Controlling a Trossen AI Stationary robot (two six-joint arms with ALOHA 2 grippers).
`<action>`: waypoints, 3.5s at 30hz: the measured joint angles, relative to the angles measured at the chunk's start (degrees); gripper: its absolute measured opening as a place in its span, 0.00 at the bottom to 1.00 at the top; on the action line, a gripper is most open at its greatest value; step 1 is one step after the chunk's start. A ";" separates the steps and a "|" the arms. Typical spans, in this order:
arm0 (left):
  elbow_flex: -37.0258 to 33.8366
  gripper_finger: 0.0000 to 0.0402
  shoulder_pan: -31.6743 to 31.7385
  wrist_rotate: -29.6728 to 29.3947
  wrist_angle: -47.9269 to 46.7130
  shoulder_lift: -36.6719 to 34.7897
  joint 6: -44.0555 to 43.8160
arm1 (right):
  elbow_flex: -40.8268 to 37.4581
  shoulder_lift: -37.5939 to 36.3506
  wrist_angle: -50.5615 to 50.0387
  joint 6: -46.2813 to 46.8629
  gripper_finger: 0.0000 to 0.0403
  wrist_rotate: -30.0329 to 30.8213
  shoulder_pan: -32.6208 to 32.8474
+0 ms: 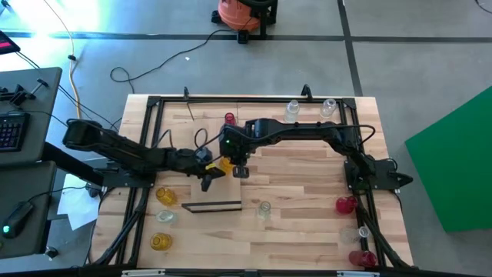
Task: Sort vases onto shelf
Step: Put the top right yellow vase on the shelf, then put the transparent vase on the shelf aligned with the other transparent vase
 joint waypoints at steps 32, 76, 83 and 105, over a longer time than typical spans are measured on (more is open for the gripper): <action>0.27 0.00 3.47 3.28 0.04 1.07 0.95 | -3.92 -0.20 2.64 0.43 0.27 -0.72 0.46; 0.32 0.00 3.47 3.82 1.33 1.07 1.29 | 3.18 -0.48 -2.89 4.07 0.29 -1.38 -0.26; 0.32 0.00 3.80 3.19 1.29 1.07 1.79 | 4.97 -0.46 -3.34 5.42 0.29 1.61 0.19; 0.34 0.00 1.64 2.86 -9.31 -17.89 4.12 | 16.65 -0.50 -16.46 10.38 0.29 13.82 0.39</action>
